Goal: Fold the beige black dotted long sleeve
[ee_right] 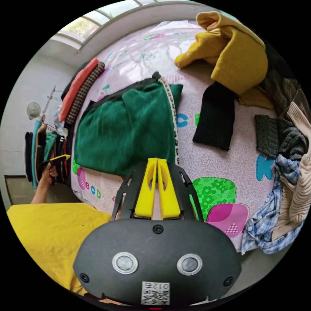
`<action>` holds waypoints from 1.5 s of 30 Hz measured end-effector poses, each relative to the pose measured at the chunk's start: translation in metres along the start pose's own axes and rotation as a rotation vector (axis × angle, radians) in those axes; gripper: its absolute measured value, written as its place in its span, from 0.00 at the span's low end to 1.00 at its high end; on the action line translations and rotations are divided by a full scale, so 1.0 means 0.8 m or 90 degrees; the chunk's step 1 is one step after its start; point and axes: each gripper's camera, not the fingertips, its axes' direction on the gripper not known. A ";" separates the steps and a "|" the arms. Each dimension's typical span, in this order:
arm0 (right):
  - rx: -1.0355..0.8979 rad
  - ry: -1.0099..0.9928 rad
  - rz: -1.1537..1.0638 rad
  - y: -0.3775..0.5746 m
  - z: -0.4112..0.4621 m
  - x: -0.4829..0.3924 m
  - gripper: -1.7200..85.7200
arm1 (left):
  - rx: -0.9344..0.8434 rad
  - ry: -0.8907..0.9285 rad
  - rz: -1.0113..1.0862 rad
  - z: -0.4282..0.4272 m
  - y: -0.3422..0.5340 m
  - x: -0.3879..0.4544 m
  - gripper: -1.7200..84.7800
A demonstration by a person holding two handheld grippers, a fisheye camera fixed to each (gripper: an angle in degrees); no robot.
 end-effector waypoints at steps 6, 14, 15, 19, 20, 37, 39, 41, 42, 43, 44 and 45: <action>0.058 -0.116 0.089 -0.032 -0.013 0.103 0.13 | -0.009 0.158 -0.044 0.020 -0.042 -0.072 0.09; 0.037 -0.208 0.152 -0.064 0.019 0.186 0.17 | -0.027 0.223 -0.031 0.048 -0.078 -0.108 0.13; 0.029 -0.230 0.157 -0.068 0.027 0.195 0.17 | -0.030 0.239 -0.030 0.051 -0.081 -0.113 0.14; 0.004 -0.259 0.159 -0.081 0.053 0.211 0.18 | -0.051 0.233 -0.036 0.062 -0.087 -0.129 0.14; 0.001 -0.266 0.155 -0.085 0.060 0.213 0.17 | -0.055 0.227 -0.035 0.064 -0.088 -0.133 0.14; -0.049 -0.335 0.129 -0.133 0.157 0.204 0.10 | -0.081 0.292 -0.036 0.060 -0.074 -0.176 0.10; -0.039 -0.295 0.133 -0.137 0.156 0.183 0.08 | -0.076 0.249 -0.028 0.043 -0.069 -0.167 0.10; -0.019 -0.282 0.115 -0.142 0.146 0.162 0.07 | -0.065 0.237 -0.032 0.027 -0.061 -0.162 0.10; -0.004 -0.290 0.100 -0.145 0.136 0.146 0.07 | -0.052 0.261 -0.043 0.015 -0.054 -0.161 0.10; 0.002 -0.297 0.092 -0.148 0.131 0.137 0.06 | -0.043 0.278 -0.049 0.008 -0.050 -0.161 0.10; 0.013 -0.301 0.069 -0.153 0.121 0.117 0.05 | -0.026 0.310 -0.057 -0.005 -0.042 -0.160 0.09; 0.018 -0.293 0.042 -0.161 0.112 0.093 0.05 | -0.013 0.333 -0.057 -0.018 -0.035 -0.157 0.09</action>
